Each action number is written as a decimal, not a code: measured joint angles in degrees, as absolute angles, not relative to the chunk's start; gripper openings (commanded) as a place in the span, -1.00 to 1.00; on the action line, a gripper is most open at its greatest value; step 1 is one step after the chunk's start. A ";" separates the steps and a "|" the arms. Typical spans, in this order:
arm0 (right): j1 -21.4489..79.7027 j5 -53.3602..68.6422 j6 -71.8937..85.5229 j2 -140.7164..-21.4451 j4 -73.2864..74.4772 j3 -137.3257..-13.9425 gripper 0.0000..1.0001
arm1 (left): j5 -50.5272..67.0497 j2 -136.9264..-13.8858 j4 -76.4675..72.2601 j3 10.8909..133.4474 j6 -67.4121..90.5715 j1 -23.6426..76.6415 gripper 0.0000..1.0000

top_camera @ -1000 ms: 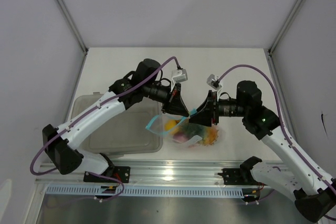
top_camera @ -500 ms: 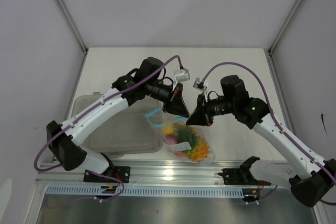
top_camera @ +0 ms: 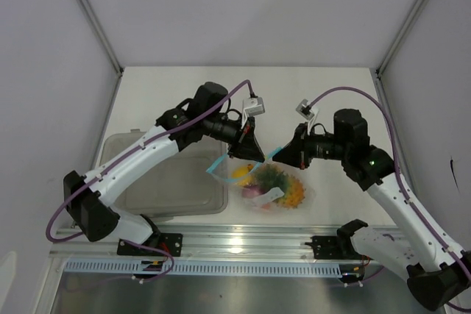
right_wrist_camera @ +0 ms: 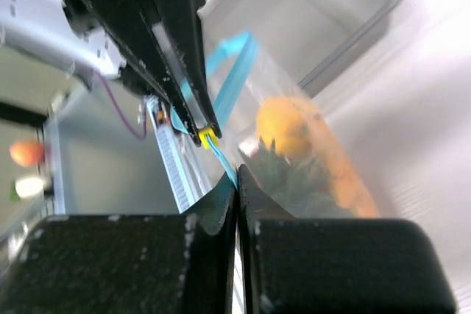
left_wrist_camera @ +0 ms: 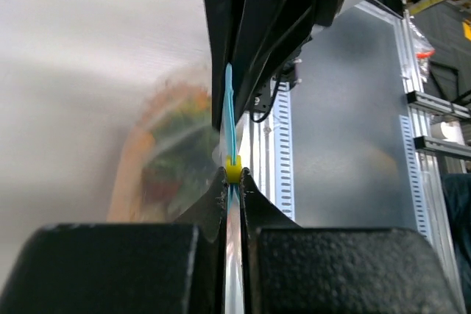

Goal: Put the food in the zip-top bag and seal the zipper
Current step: Zip the zipper food storage bag at the center of the board.

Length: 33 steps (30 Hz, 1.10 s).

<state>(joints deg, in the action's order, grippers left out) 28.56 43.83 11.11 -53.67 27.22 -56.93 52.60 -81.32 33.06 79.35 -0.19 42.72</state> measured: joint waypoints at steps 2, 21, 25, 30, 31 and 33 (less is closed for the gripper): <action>26.26 43.83 13.17 -52.36 25.43 -55.72 -1.00 | 51.40 -80.86 32.71 78.37 -0.51 42.54 -0.99; 22.52 53.49 13.67 -52.47 23.22 -53.47 0.59 | 51.53 -75.07 36.16 73.54 -1.48 42.22 -0.99; 28.97 54.46 10.24 -55.42 25.96 -56.80 0.54 | 52.36 -75.37 36.18 73.76 -1.39 42.24 -0.99; 38.48 53.63 6.59 -59.96 28.38 -61.25 -0.01 | 53.15 -76.42 36.51 74.76 -1.02 42.22 -0.99; 39.44 53.17 6.04 -60.84 29.19 -61.69 -0.11 | 53.49 -76.42 37.21 74.81 -0.93 42.19 -0.99; 40.95 51.62 4.56 -63.37 31.46 -62.67 -0.26 | 54.22 -76.40 38.15 74.87 -0.89 42.17 -0.99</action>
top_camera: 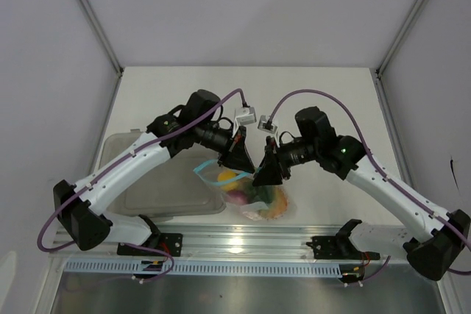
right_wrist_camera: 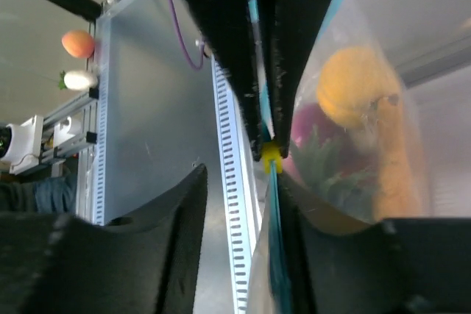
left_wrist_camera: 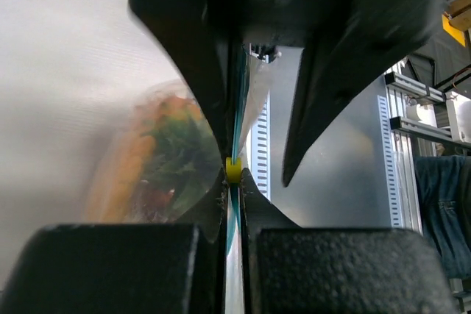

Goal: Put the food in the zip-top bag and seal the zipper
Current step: Zip the zipper food storage bag at the center of the board.

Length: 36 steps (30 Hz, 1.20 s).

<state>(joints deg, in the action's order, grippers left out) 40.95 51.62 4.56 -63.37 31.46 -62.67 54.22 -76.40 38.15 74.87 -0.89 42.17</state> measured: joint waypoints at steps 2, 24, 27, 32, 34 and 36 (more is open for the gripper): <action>41.82 51.07 3.73 -65.08 32.84 -62.94 -0.27 | 54.24 -76.47 38.50 74.87 -0.91 42.11 -0.99; 35.38 38.41 10.66 -58.24 27.86 -56.82 -1.00 | 49.87 -76.47 35.16 74.63 -1.37 41.71 -0.99; 31.24 38.22 12.78 -55.61 26.44 -54.54 -1.00 | 48.66 -76.01 34.76 73.47 -1.54 41.67 -0.99; 25.36 38.72 15.03 -52.51 25.80 -52.29 -1.00 | 46.87 -73.56 35.00 71.05 -1.56 41.36 -0.99; 23.27 39.16 15.55 -51.53 25.78 -51.79 -1.00 | 45.15 -71.85 35.14 70.17 -1.52 41.32 -0.99; 22.20 39.51 15.90 -50.89 25.82 -51.48 -1.00 | 43.59 -69.84 35.35 69.28 -1.52 41.28 -0.99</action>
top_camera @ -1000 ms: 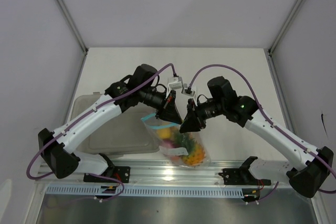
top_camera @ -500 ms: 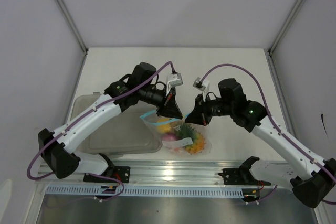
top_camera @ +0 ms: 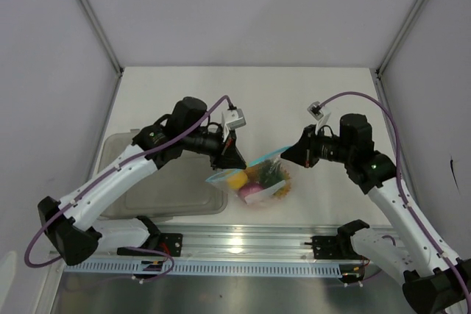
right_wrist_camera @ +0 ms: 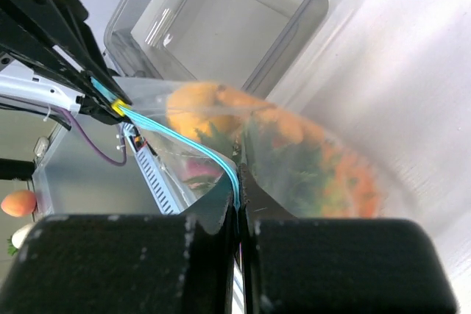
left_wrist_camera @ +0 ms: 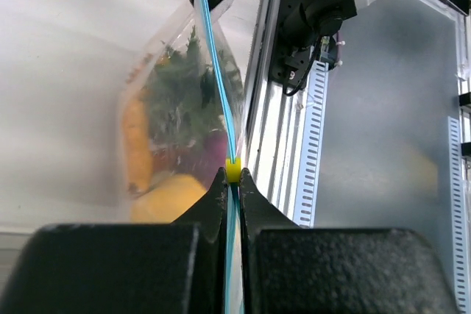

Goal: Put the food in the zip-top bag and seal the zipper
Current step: Zip the zipper food storage bag at the center of the board.

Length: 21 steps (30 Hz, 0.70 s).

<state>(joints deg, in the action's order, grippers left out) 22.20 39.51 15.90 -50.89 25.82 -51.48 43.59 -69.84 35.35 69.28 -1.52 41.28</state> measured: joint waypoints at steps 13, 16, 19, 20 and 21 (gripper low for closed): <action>20.53 40.53 16.12 -48.88 26.57 -51.09 -1.00 | 35.22 -58.94 39.94 64.64 0.49 41.28 -0.99; 20.34 40.58 16.12 -48.71 26.68 -51.00 -1.00 | 33.10 -56.27 40.12 63.37 1.91 41.25 -0.99; 20.25 40.60 16.14 -48.71 26.79 -50.96 -1.00 | 31.35 -53.19 40.58 62.19 3.33 41.25 -0.99; 20.23 40.66 16.12 -48.71 26.79 -50.96 -1.00 | 30.48 -52.10 40.71 61.80 4.05 41.25 -0.99; 20.21 40.82 16.14 -48.71 26.83 -50.96 -1.00 | 29.69 -51.18 41.04 61.56 4.75 41.25 -0.99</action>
